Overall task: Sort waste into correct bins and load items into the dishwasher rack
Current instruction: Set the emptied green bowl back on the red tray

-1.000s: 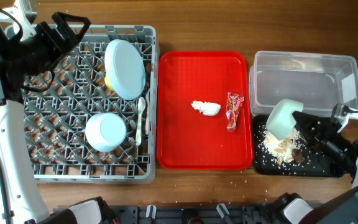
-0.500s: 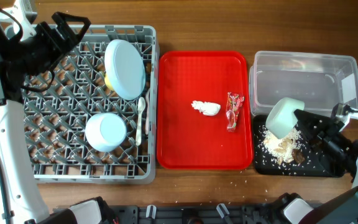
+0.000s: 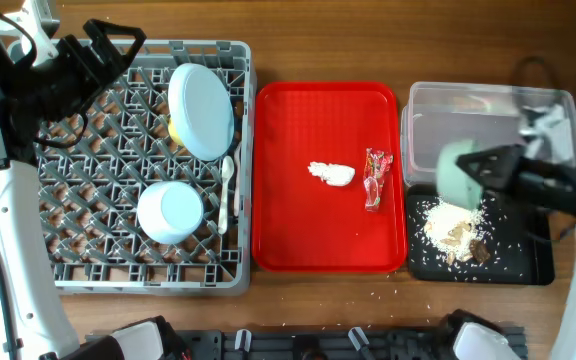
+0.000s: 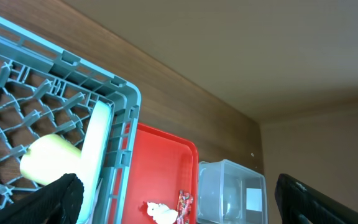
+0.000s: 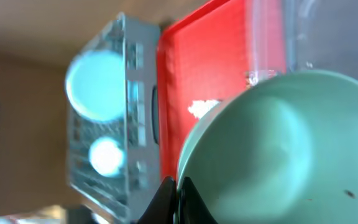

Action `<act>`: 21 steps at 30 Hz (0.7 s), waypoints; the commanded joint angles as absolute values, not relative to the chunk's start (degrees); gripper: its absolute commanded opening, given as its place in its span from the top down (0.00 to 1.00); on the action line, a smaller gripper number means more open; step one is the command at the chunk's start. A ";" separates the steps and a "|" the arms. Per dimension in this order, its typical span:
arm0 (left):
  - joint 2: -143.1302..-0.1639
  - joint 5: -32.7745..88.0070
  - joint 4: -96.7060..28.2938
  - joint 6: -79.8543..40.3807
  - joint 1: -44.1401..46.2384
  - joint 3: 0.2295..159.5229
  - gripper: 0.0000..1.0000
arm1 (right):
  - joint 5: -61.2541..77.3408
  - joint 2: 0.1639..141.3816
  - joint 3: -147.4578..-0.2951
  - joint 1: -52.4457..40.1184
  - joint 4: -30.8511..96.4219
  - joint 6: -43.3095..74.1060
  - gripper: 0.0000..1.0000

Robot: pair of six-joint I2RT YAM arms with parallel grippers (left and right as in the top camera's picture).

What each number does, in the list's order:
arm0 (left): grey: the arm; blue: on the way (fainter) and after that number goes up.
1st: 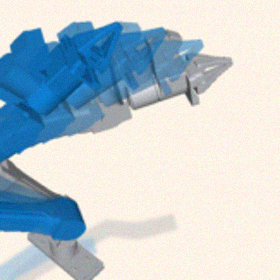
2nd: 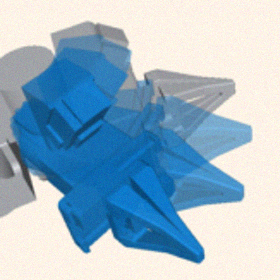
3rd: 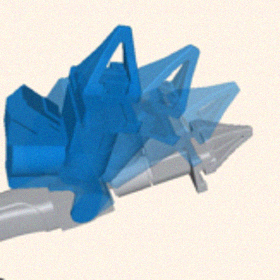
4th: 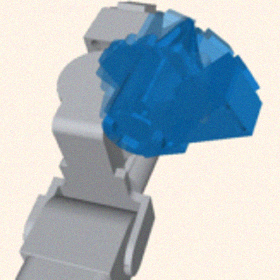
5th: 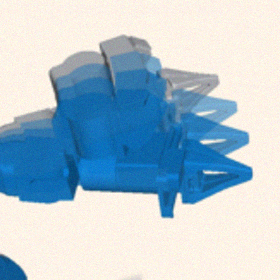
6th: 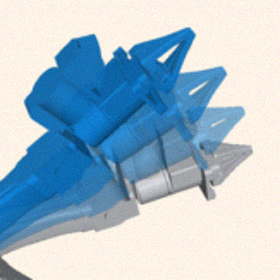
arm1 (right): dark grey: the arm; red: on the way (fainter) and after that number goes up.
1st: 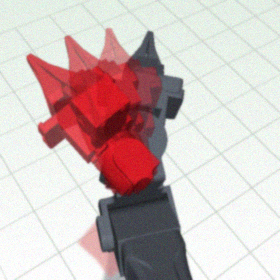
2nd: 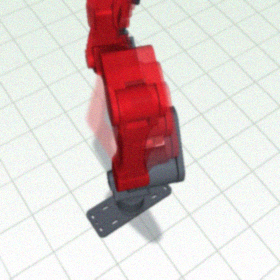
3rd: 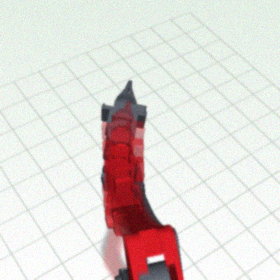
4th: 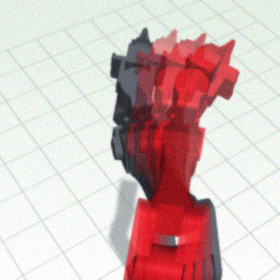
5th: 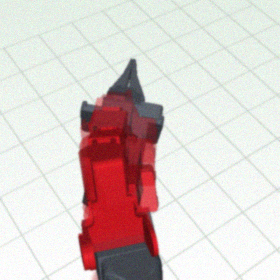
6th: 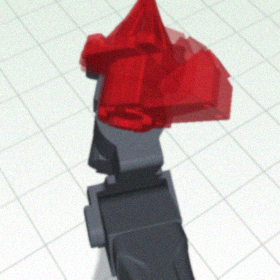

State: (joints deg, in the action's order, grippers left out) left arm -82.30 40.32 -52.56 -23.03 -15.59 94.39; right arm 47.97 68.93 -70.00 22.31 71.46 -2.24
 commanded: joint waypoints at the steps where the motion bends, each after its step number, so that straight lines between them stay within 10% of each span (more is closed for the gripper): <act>1: -82.56 40.18 -52.38 -23.16 -15.66 94.63 0.00 | 31.22 64.82 -71.64 2.46 67.79 7.90 0.96; 8: -82.56 40.18 -52.38 -23.16 -15.66 94.63 0.00 | 5.10 79.26 -71.61 -45.47 52.51 25.89 0.96; 16: -82.56 40.18 -52.38 -23.16 -15.66 94.63 0.00 | 6.72 99.22 -71.61 -50.30 42.85 25.41 0.96; 18: -82.56 40.18 -52.38 -23.16 -15.66 94.63 0.00 | 7.88 99.24 -71.70 -50.19 42.41 24.08 0.56; 21: -82.56 40.18 -52.38 -23.16 -15.66 94.63 0.00 | 11.20 95.64 -75.68 -48.51 45.80 19.20 0.41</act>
State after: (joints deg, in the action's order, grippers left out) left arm -82.30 40.32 -52.56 -23.03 -15.59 94.39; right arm 8.95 99.13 -71.16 -50.00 43.35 22.57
